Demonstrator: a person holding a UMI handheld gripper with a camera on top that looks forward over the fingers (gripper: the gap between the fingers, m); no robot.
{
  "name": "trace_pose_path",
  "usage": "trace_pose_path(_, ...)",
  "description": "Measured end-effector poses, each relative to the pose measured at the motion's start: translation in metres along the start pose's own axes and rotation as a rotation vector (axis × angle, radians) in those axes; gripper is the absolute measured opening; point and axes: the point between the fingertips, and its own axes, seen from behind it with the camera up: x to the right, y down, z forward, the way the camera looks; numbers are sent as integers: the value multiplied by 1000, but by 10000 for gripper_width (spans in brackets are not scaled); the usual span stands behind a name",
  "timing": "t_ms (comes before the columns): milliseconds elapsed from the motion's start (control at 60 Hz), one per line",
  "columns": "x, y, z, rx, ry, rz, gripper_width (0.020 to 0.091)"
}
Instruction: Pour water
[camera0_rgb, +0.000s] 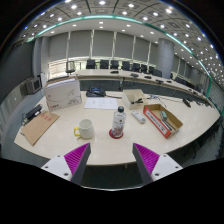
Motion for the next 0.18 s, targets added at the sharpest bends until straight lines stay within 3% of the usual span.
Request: trace_pose_path(183, 3, -9, -8, 23, 32, -52, 862)
